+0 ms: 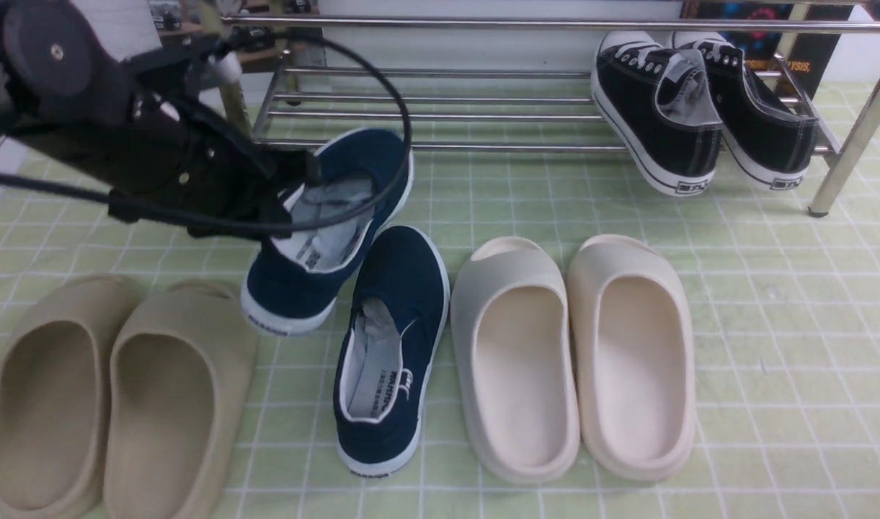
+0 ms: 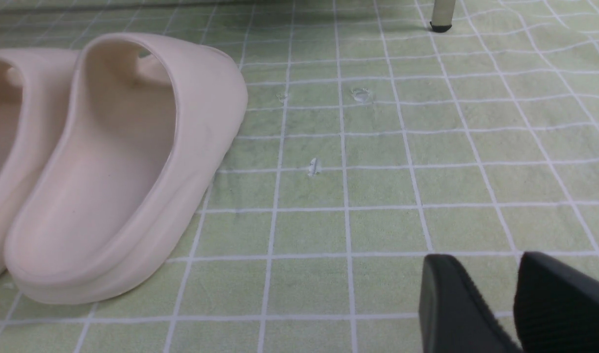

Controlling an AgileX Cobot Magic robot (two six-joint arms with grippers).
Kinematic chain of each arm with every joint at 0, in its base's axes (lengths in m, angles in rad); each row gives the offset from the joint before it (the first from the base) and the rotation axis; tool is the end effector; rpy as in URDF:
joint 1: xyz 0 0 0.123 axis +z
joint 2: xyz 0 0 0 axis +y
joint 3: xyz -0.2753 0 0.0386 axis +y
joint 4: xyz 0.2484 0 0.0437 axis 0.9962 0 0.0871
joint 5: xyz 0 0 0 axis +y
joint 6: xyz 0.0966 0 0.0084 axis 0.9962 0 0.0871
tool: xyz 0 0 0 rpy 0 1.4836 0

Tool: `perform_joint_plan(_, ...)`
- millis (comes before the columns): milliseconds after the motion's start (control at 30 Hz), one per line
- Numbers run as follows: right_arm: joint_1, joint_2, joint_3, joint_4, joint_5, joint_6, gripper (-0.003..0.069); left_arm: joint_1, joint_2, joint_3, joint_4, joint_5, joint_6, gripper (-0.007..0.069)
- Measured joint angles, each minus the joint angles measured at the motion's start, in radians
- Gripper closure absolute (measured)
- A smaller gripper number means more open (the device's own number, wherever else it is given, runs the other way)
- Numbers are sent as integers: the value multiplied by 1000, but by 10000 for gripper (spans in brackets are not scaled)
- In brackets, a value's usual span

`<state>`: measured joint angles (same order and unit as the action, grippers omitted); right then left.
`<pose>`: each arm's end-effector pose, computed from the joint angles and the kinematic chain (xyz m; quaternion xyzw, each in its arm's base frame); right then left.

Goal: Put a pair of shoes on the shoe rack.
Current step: Use the left arm to put a shoe into the shoe rack

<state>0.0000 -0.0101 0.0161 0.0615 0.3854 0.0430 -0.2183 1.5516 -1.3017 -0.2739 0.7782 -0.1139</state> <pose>0.0655 0.0022 0.1720 0.0334 0.8052 0.0389 0.5908 0.3302 -0.0921 0.3040 -0.0135 0.9439 -0.1703 0.2826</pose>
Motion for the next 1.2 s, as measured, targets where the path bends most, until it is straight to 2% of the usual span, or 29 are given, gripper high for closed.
perform_joint_plan(233, 0, 0, 0, 0, 0, 1, 422, -1, 303, -336, 8, 26, 0, 585)
perform_joint_plan(267, 0, 0, 0, 0, 0, 1, 422, -1, 303, -336, 8, 26, 0, 585)
perform_joint_plan(333, 0, 0, 0, 0, 0, 1, 422, 2, 404, -489, 40, 102, -29, 585)
perform_joint_plan(400, 0, 0, 0, 0, 0, 1, 422, 5, 448, -558, 48, 105, -41, 585)
perform_joint_plan(500, 0, 0, 0, 0, 0, 1, 422, 1, 557, -695, 18, 2, -62, 585)
perform_joint_plan(567, 0, 0, 0, 0, 0, 1, 422, -5, 607, -751, 6, -12, -88, 585)
perform_joint_plan(700, 0, 0, 0, 0, 0, 1, 422, -6, 628, -777, 4, -14, -118, 585)
perform_joint_plan(867, 0, 0, 0, 0, 0, 1, 422, -5, 640, -785, 28, -108, -127, 585)
perform_joint_plan(1033, 0, 0, 0, 0, 0, 1, 422, -5, 669, -787, 30, -140, -151, 583)
perform_joint_plan(1100, 0, 0, 0, 0, 0, 1, 422, -5, 682, -787, 44, -143, -160, 520)
perform_joint_plan(1133, 0, 0, 0, 0, 0, 1, 422, -5, 682, -787, 44, -143, -161, 520)
perform_joint_plan(1200, 0, 0, 0, 0, 0, 1, 422, -3, 678, -791, 57, -150, -167, 403)
